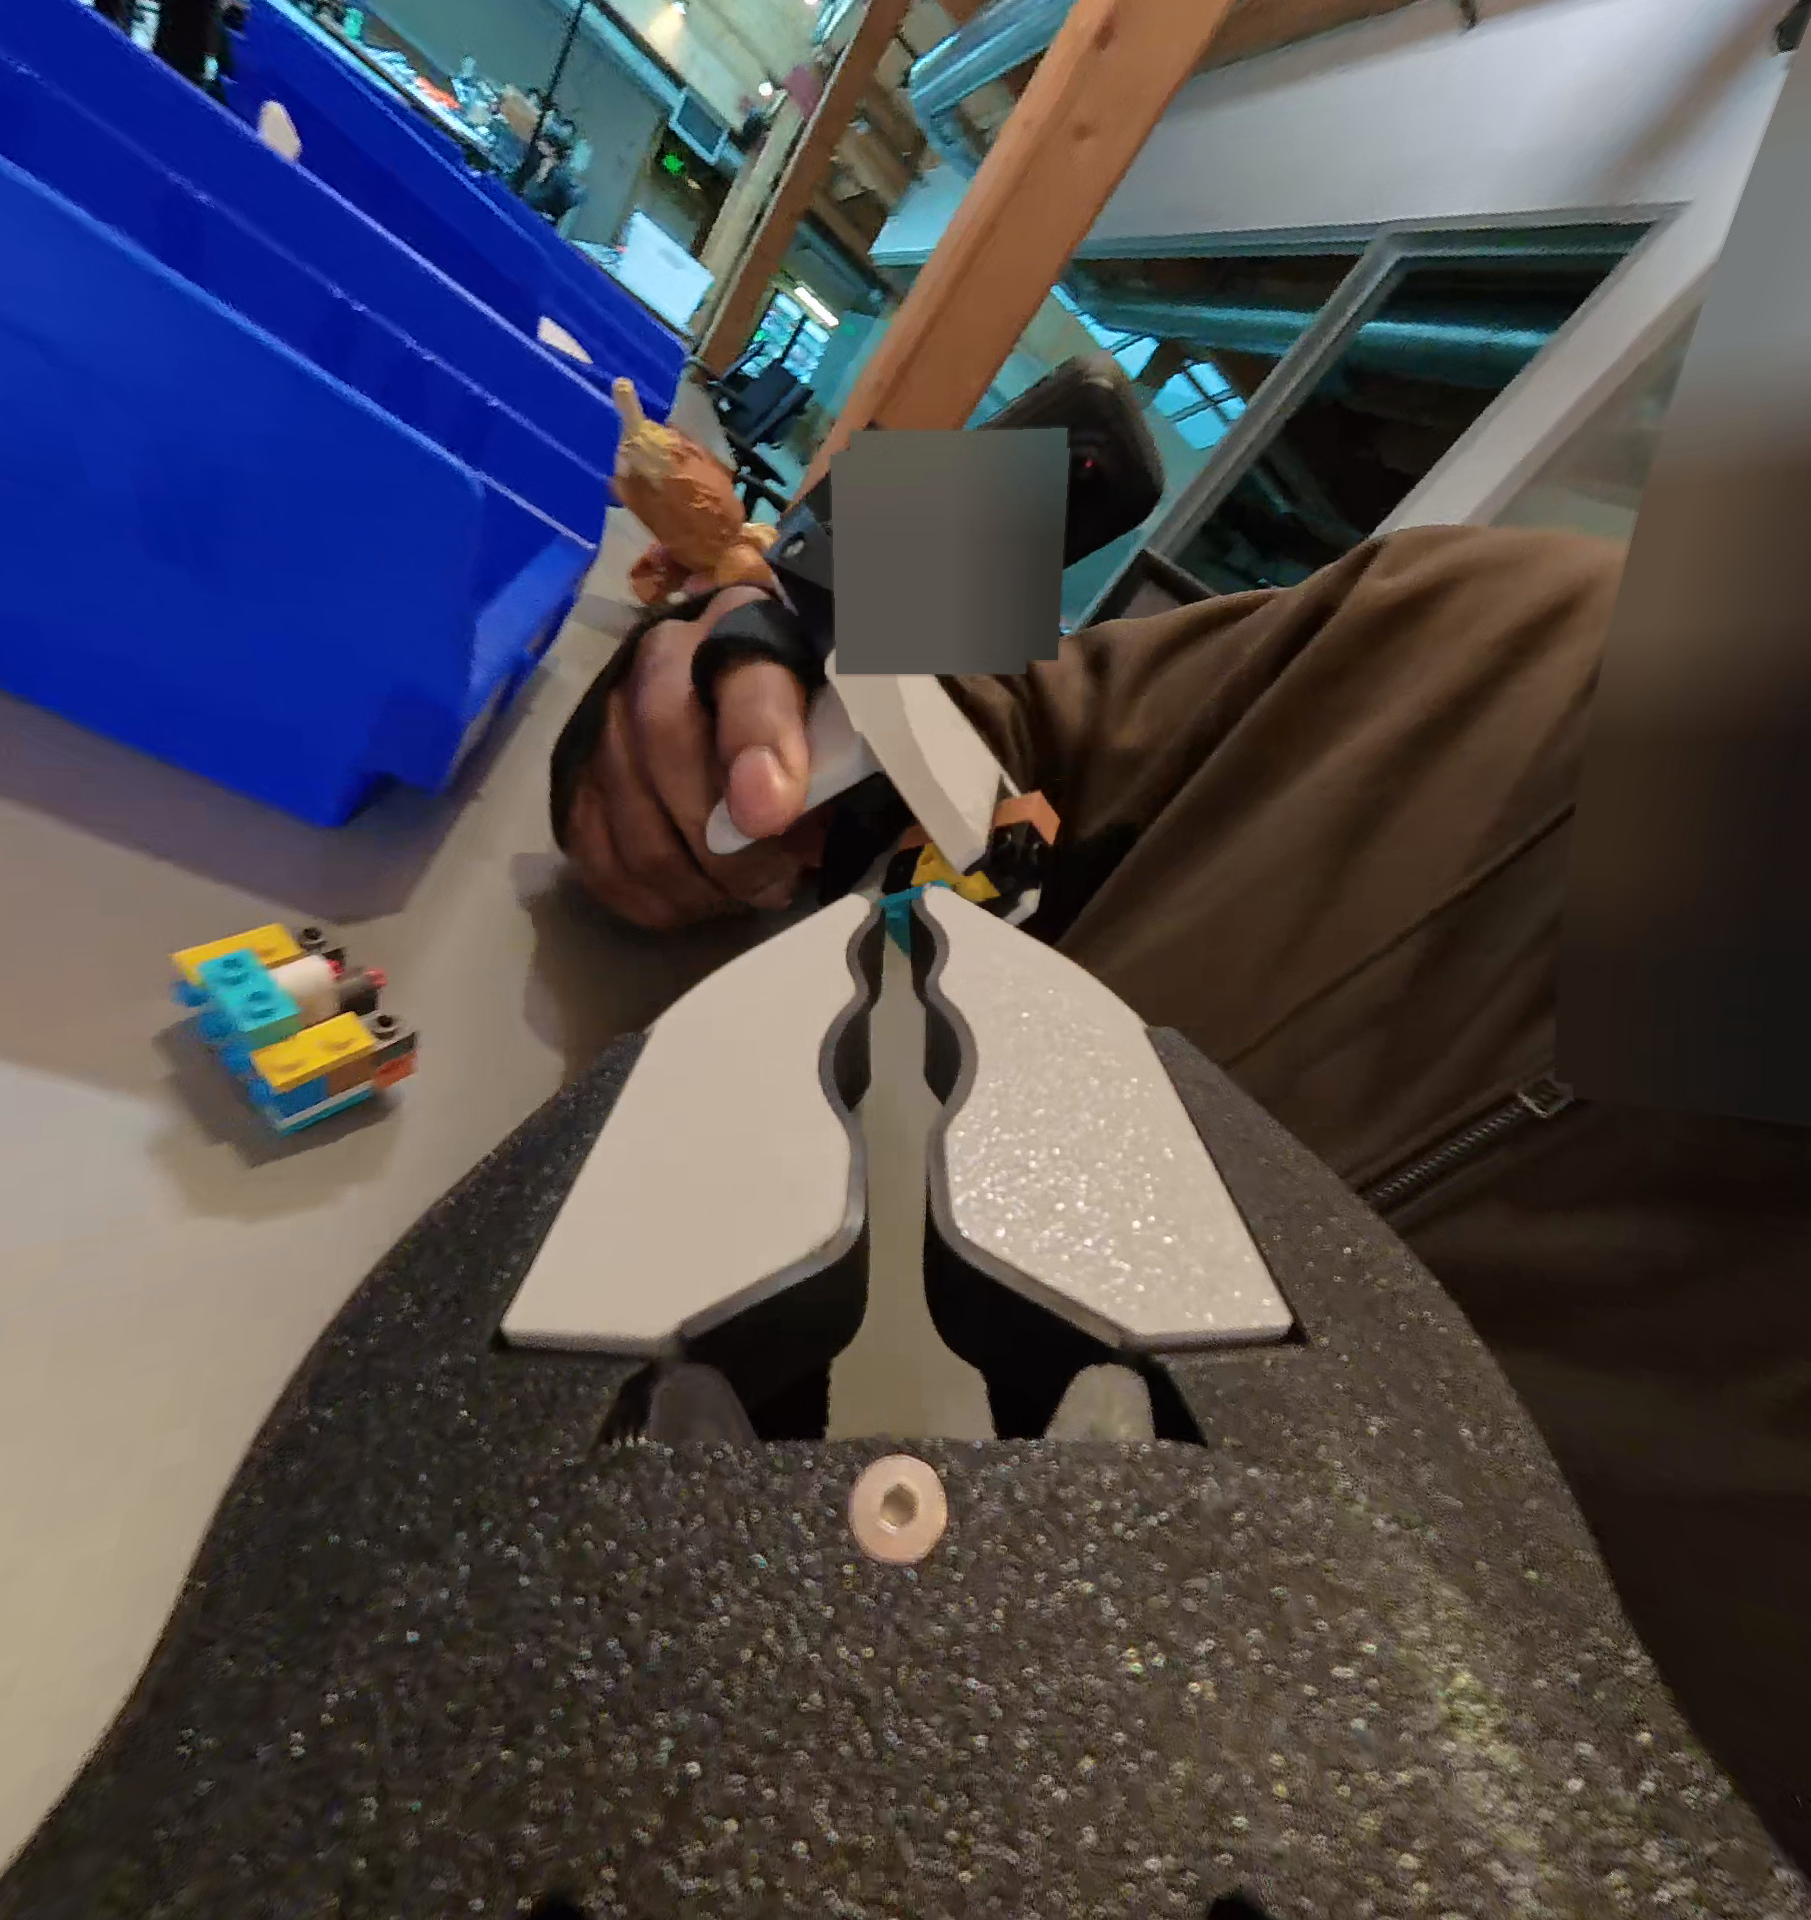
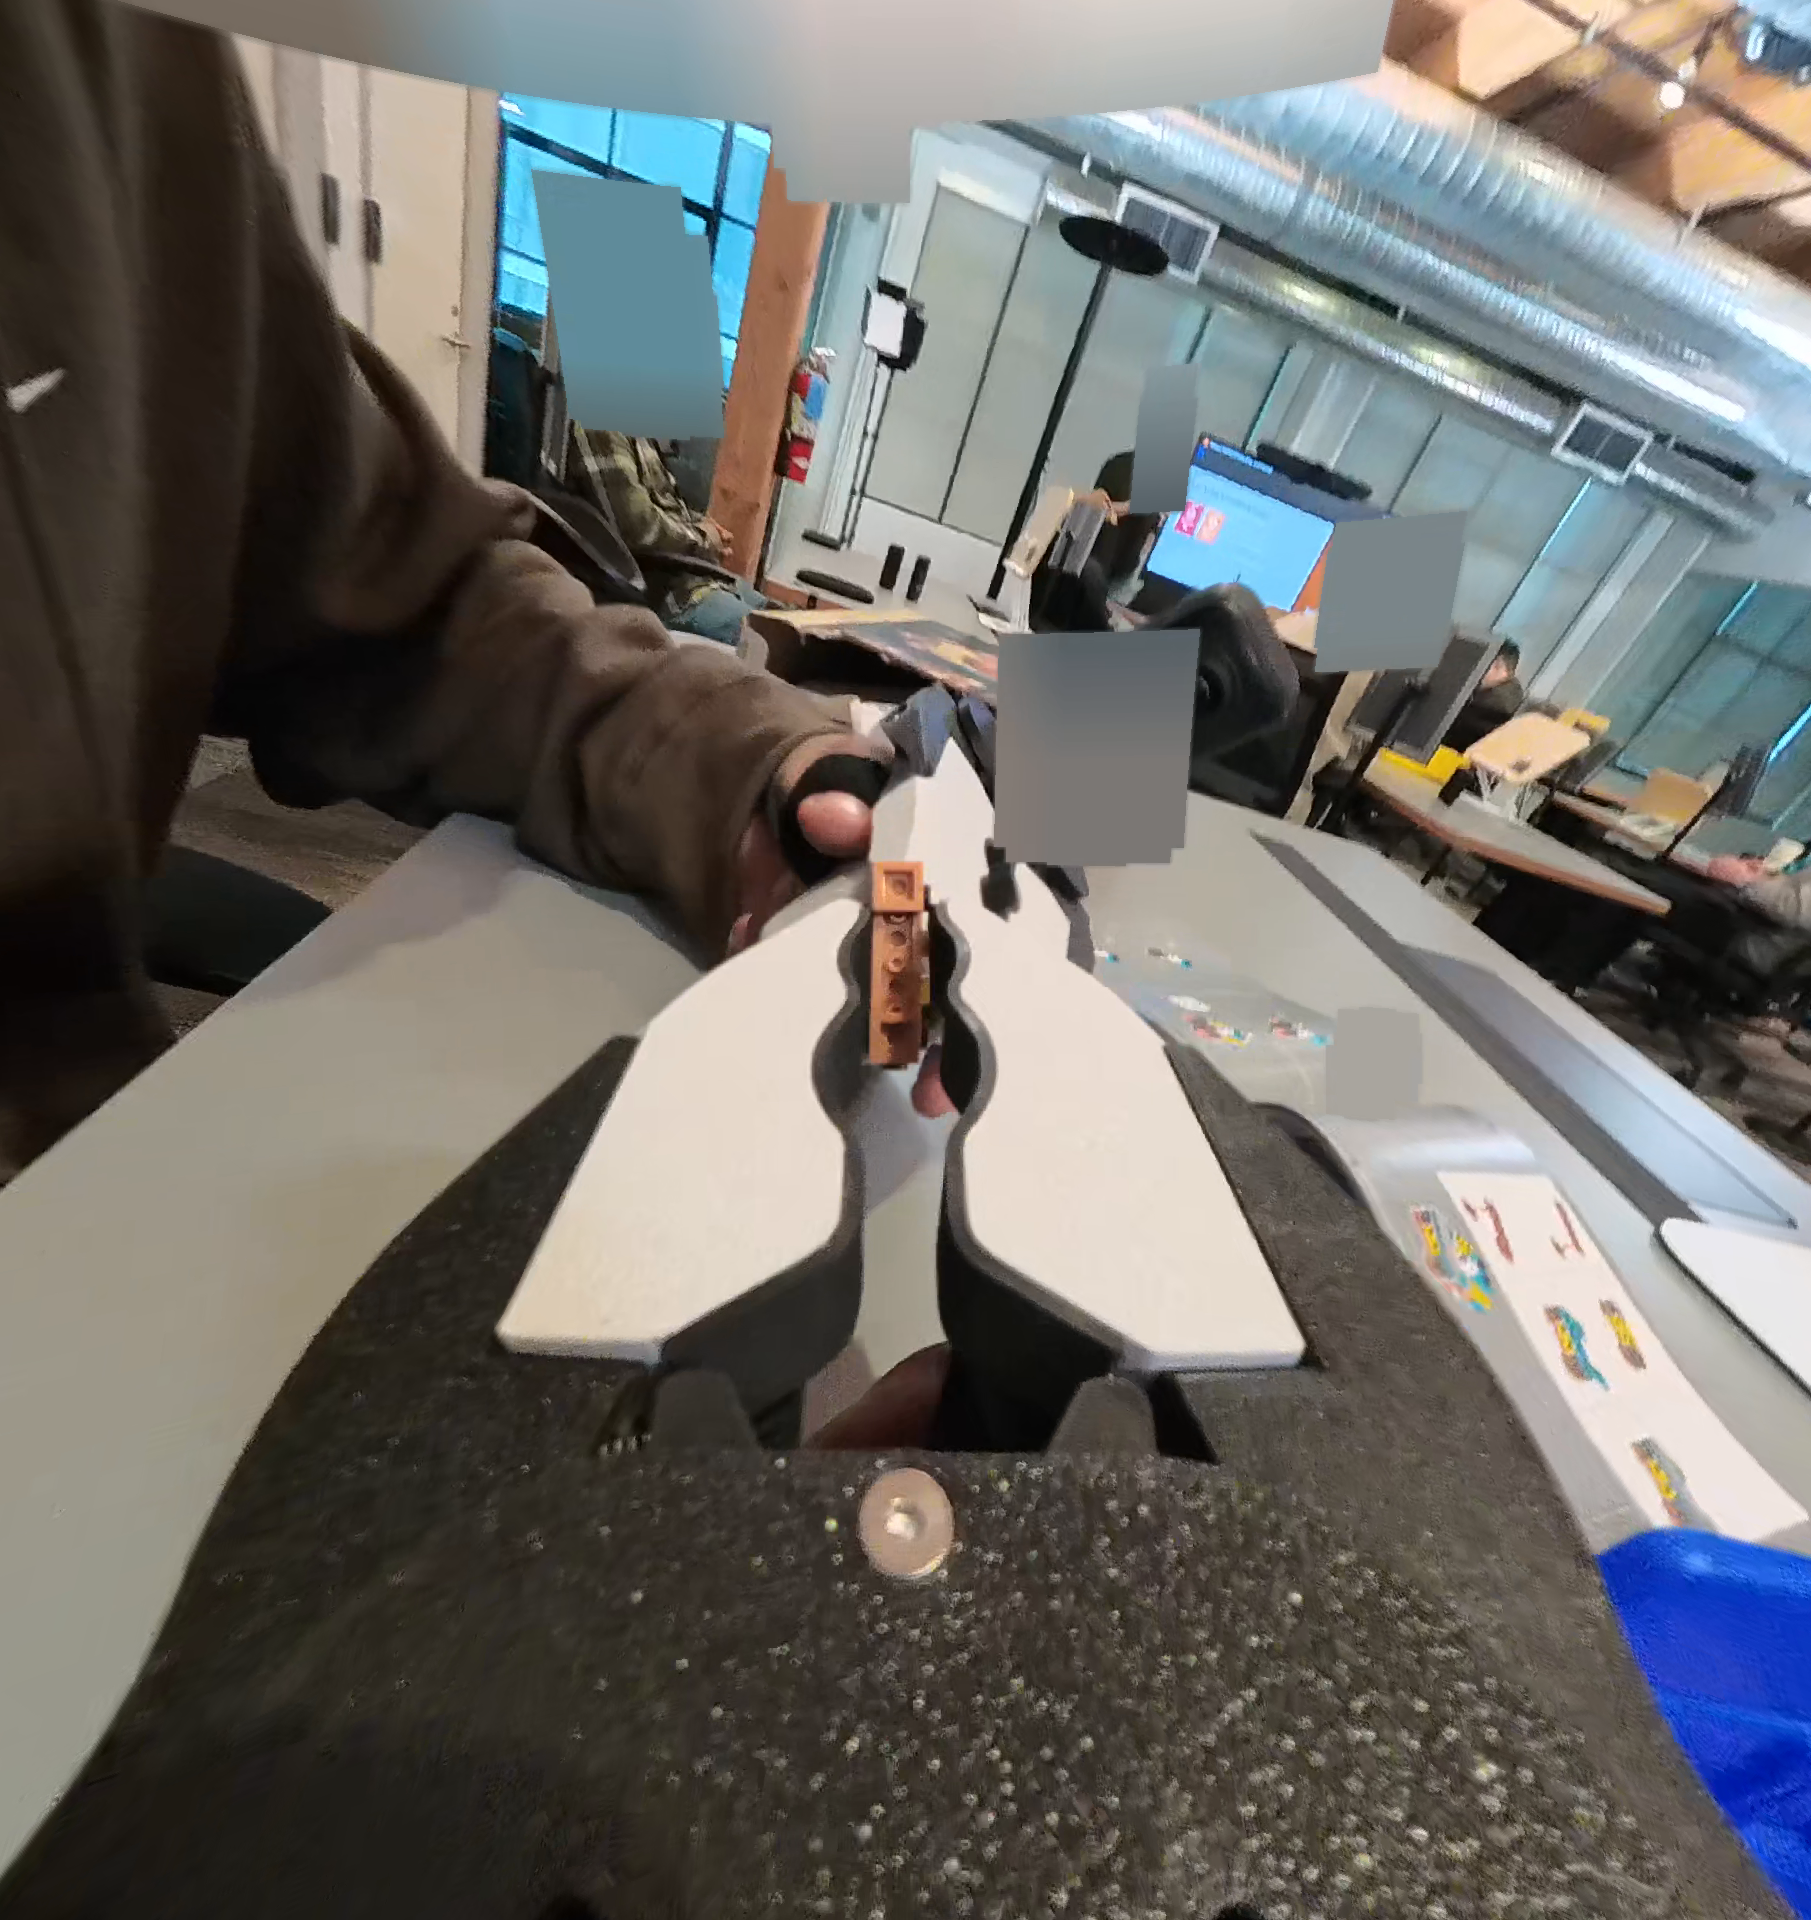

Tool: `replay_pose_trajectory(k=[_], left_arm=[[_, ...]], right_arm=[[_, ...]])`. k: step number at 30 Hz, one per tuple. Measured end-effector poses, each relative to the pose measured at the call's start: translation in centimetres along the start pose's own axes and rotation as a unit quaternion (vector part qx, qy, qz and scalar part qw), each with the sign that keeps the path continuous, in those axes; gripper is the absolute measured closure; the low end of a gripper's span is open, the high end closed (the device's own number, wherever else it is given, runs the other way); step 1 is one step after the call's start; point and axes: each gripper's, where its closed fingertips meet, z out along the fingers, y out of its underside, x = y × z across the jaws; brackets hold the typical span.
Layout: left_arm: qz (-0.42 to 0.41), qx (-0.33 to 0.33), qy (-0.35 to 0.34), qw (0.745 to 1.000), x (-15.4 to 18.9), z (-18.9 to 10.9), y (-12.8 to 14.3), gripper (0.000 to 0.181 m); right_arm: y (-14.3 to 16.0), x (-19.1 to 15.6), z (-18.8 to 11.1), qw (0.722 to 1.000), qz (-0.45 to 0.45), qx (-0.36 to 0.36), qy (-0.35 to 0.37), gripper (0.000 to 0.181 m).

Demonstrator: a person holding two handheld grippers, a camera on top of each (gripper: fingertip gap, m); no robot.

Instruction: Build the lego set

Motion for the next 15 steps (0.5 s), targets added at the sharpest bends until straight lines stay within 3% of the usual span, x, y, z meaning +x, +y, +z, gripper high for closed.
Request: replay_pose_trajectory(k=[9,15], left_arm=[[0.08,-0.057,-0.048,0.994,-0.8,-0.3,1.3,0.171],[0.194,-0.013,-0.085,0.977,-0.6,0.6,0.0,0.163]], right_arm=[[0.2,1.7,0.2,0.993,0.116,0.026,0.012,0.172],[-0.6,2.3,0.6,0.982,0.177,0.065,0.018,0.171]])
